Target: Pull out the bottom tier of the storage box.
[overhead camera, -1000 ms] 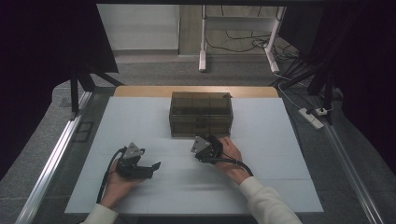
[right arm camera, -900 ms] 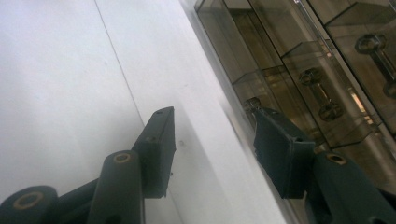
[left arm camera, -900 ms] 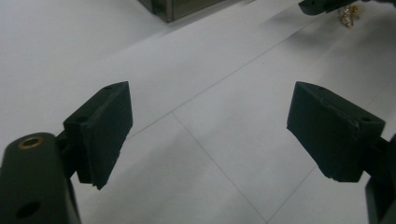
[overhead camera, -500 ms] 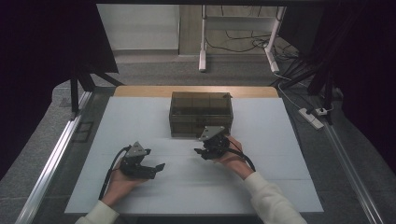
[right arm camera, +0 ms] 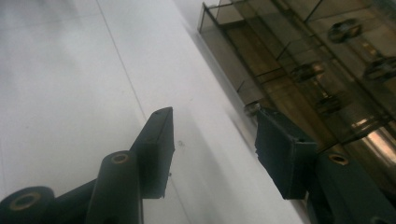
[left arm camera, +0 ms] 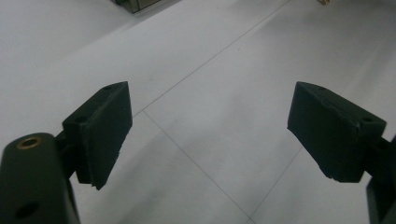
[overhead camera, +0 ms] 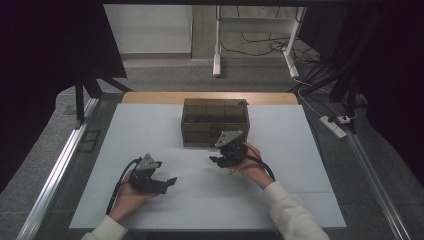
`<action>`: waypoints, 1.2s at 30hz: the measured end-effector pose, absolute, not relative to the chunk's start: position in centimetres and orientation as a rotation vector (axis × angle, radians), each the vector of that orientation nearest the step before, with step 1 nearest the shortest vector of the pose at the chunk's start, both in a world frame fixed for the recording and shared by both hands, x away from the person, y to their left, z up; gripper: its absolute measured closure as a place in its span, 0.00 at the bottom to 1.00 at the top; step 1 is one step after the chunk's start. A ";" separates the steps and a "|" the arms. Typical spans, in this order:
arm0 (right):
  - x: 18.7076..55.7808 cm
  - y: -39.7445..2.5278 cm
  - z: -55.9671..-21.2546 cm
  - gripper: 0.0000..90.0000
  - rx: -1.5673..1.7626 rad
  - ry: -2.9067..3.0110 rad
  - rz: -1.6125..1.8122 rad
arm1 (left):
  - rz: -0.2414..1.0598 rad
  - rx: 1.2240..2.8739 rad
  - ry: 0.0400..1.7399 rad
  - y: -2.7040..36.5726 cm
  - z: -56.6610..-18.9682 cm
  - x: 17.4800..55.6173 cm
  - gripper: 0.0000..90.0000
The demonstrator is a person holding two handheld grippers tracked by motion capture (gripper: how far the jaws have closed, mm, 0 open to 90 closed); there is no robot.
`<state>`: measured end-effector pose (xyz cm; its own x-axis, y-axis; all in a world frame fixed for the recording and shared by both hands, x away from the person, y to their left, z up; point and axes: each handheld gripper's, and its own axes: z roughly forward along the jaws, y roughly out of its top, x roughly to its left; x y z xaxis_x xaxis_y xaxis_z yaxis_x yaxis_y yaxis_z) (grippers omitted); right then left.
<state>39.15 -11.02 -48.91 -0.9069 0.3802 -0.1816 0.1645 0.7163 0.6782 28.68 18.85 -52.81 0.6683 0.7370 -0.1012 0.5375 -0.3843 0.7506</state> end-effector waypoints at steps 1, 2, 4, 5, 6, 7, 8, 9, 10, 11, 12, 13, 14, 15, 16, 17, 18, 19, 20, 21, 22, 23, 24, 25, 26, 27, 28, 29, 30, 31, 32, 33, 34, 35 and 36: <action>39.3 -11.1 -48.9 0.52 0.419 2.612 0.992 | 0.318 2.083 0.982 18.9 -52.8 28.7 0.16; 39.4 -11.1 -48.8 0.52 0.420 2.607 0.993 | 0.317 2.082 0.983 18.9 -52.8 28.7 0.16; 39.7 -11.1 -48.7 0.52 0.425 2.605 0.998 | 0.318 2.081 0.984 18.9 -52.8 28.7 0.16; 39.8 -11.2 -48.7 0.52 0.425 2.603 1.001 | 0.315 2.079 0.984 18.9 -52.8 28.7 0.16; 39.9 -11.2 -48.6 0.52 0.430 2.603 1.003 | 0.306 2.072 0.984 19.0 -52.8 28.7 0.16; 40.0 -11.2 -48.6 0.52 0.427 2.601 1.005 | 0.298 2.068 0.984 19.0 -52.8 28.7 0.16; 40.0 -11.2 -48.6 0.53 0.430 2.599 1.009 | 0.295 2.065 0.984 19.0 -52.8 28.7 0.16; 40.1 -11.2 -48.5 0.53 0.427 2.595 1.010 | 0.302 2.067 0.982 19.0 -52.8 28.6 0.16; 40.1 -11.2 -48.5 0.53 0.426 2.595 1.011 | 0.303 2.068 0.981 19.0 -52.8 28.6 0.16; 40.2 -11.2 -48.5 0.53 0.430 2.598 1.009 | 0.300 2.067 0.983 19.0 -52.8 28.6 0.16; 40.2 -11.1 -48.5 0.53 0.427 2.597 1.009 | 0.300 2.066 0.984 19.0 -52.8 28.6 0.16; 40.3 -11.1 -48.4 0.53 0.425 2.596 1.013 | 0.299 2.066 0.985 19.0 -52.8 28.7 0.16; 40.3 -11.1 -48.3 0.53 0.435 2.595 1.012 | 0.300 2.066 0.986 19.0 -52.8 28.7 0.16; 40.4 -11.1 -48.3 0.53 0.421 2.592 1.016 | 0.302 2.068 0.986 19.0 -52.8 28.7 0.16; 40.5 -11.1 -48.2 0.53 0.423 2.592 1.016 | 0.303 2.067 0.987 19.0 -52.8 28.6 0.16; 40.5 -11.1 -48.2 0.53 0.427 2.590 1.017 | 0.302 2.066 0.986 19.0 -52.7 28.6 0.16; 40.5 -11.1 -48.2 0.53 0.433 2.590 1.021 | 0.299 2.063 0.987 19.1 -52.7 28.6 0.16; 40.6 -11.1 -48.2 0.53 0.431 2.589 1.022 | 0.294 2.058 0.988 19.1 -52.7 28.6 0.16; 40.7 -11.1 -48.1 0.53 0.430 2.590 1.022 | 0.289 2.054 0.988 19.1 -52.7 28.6 0.16; 40.7 -11.0 -48.1 0.53 0.436 2.589 1.023 | 0.288 2.054 0.988 19.1 -52.7 28.6 0.16; 40.8 -11.0 -48.1 0.53 0.433 2.588 1.022 | 0.290 2.056 0.987 19.1 -52.7 28.6 0.16; 40.8 -11.0 -48.1 0.53 0.430 2.589 1.021 | 0.288 2.056 0.988 19.1 -52.7 28.6 0.16; 40.9 -10.9 -48.1 0.53 0.427 2.588 1.019 | 0.287 2.054 0.989 19.1 -52.7 28.6 0.16; 40.9 -10.9 -48.1 0.53 0.429 2.590 1.013 | 0.287 2.054 0.989 19.1 -52.7 28.6 0.16; 41.0 -10.9 -48.1 0.54 0.432 2.588 1.014 | 0.288 2.054 0.989 19.1 -52.7 28.6 0.16; 41.1 -11.0 -48.1 0.54 0.432 2.589 1.014 | 0.288 2.055 0.989 19.1 -52.7 28.6 0.16; 41.2 -11.0 -48.2 0.54 0.435 2.588 1.013 | 0.288 2.056 0.989 19.2 -52.8 28.6 0.16; 41.3 -11.0 -48.2 0.54 0.440 2.588 1.010 | 0.288 2.057 0.989 19.2 -52.8 28.6 0.16; 41.4 -11.1 -48.3 0.54 0.444 2.589 1.009 | 0.287 2.058 0.988 19.1 -52.8 28.6 0.16; 41.5 -11.1 -48.4 0.55 0.447 2.588 1.004 | 0.286 2.058 0.987 19.1 -52.8 28.6 0.16; 41.6 -11.2 -48.4 0.55 0.448 2.588 1.003 | 0.285 2.057 0.987 19.1 -52.8 28.6 0.17; 41.6 -11.2 -48.5 0.55 0.455 2.590 0.991 | 0.284 2.057 0.987 19.1 -52.8 28.6 0.17; 41.8 -11.3 -48.5 0.55 0.456 2.589 0.998 | 0.284 2.056 0.987 19.1 -52.7 28.6 0.17; 41.8 -11.3 -48.6 0.55 0.458 2.589 0.995 | 0.283 2.056 0.986 19.1 -52.7 28.6 0.17; 41.9 -11.3 -48.6 0.56 0.462 2.590 0.996 | 0.283 2.056 0.986 19.1 -52.7 28.6 0.16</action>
